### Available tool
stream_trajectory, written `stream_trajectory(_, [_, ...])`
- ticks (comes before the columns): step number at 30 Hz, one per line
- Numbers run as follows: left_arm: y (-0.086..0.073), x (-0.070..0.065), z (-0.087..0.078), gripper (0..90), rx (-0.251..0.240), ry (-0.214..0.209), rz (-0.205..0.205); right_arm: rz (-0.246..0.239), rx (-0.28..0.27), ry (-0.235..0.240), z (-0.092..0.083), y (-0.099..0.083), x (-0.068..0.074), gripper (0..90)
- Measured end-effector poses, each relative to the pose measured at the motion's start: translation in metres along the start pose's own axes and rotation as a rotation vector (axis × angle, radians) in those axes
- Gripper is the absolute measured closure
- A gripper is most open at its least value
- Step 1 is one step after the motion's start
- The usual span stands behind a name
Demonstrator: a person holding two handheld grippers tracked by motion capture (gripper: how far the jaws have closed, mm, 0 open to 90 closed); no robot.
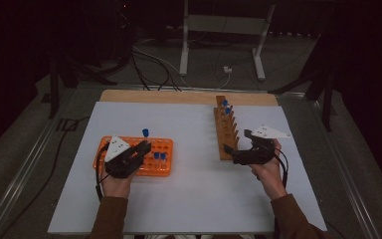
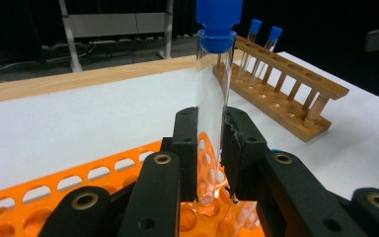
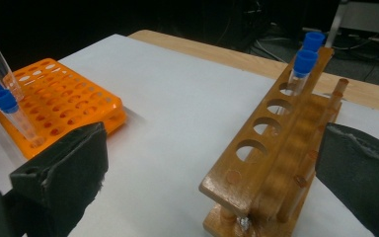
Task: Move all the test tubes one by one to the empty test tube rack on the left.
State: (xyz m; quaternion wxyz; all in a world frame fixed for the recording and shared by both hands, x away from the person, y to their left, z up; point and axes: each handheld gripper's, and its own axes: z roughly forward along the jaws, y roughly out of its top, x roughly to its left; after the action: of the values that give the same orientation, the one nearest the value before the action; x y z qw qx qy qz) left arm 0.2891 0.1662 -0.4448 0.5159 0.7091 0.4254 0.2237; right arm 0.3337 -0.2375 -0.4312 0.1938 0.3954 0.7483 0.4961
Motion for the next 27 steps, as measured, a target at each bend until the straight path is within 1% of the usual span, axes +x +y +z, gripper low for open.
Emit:
stream_trajectory(3, [-0.003, -0.001, -0.001, 78.4, 0.006, -0.003, -0.001, -0.006, -0.006, -0.005, -0.003, -0.004, -0.001, 0.1])
stream_trajectory(9, [-0.009, -0.001, -0.002, 78.3, 0.018, -0.004, -0.006, 0.005, -0.002, -0.011, -0.006, -0.010, -0.005, 0.1])
stream_trajectory(17, [-0.015, 0.000, -0.002, 78.4, 0.032, -0.001, -0.009, 0.011, -0.012, -0.008, -0.009, -0.014, -0.005, 0.1])
stream_trajectory(24, [-0.019, -0.001, 0.000, 78.3, 0.047, -0.004, 0.000, 0.018, -0.011, -0.002, -0.009, -0.016, -0.004, 0.1])
stream_trajectory(27, [-0.021, -0.001, 0.001, 78.4, 0.054, -0.006, 0.003, 0.012, -0.011, 0.002, -0.008, -0.016, -0.004, 0.1])
